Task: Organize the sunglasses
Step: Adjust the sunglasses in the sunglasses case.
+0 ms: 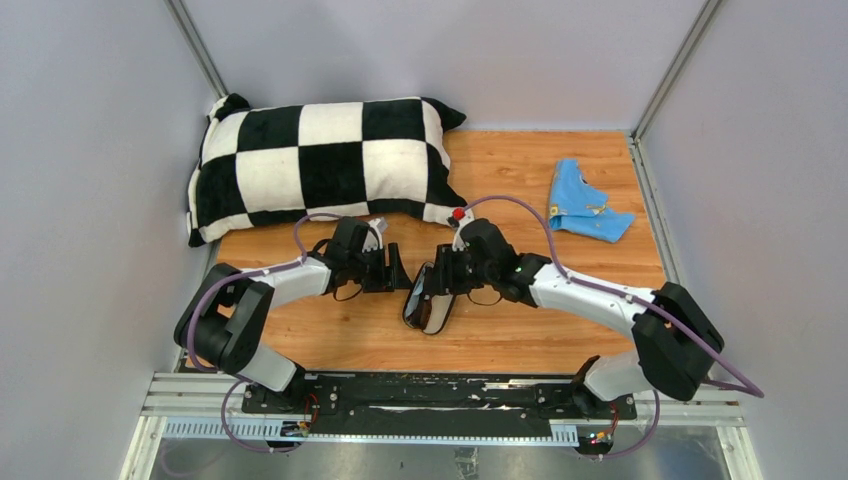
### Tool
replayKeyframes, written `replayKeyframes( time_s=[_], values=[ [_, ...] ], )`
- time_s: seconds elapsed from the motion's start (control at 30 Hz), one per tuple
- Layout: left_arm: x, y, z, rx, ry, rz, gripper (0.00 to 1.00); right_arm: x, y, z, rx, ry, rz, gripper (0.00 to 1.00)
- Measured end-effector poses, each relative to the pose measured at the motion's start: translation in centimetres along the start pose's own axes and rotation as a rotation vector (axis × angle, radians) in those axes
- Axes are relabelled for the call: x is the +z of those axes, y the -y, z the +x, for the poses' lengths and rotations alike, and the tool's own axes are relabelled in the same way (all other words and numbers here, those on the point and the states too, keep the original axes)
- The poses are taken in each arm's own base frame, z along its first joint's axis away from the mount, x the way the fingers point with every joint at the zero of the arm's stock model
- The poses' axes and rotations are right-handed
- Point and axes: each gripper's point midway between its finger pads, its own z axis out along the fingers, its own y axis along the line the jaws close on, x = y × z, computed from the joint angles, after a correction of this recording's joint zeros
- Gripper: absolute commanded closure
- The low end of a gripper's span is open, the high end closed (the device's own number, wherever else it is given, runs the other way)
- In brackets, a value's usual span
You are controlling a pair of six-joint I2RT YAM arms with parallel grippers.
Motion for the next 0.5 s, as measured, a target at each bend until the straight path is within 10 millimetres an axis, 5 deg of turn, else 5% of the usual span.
replayKeyframes(
  time_s=[0.17, 0.5],
  values=[
    [0.0, 0.0, 0.1, 0.000, 0.025, 0.014, 0.34, 0.8, 1.7, 0.9, 0.145, -0.032, 0.109, 0.77],
    [0.0, 0.0, 0.1, -0.001, 0.045, 0.026, 0.34, 1.5, 3.5, 1.8, 0.273, -0.025, 0.223, 0.67]
  ],
)
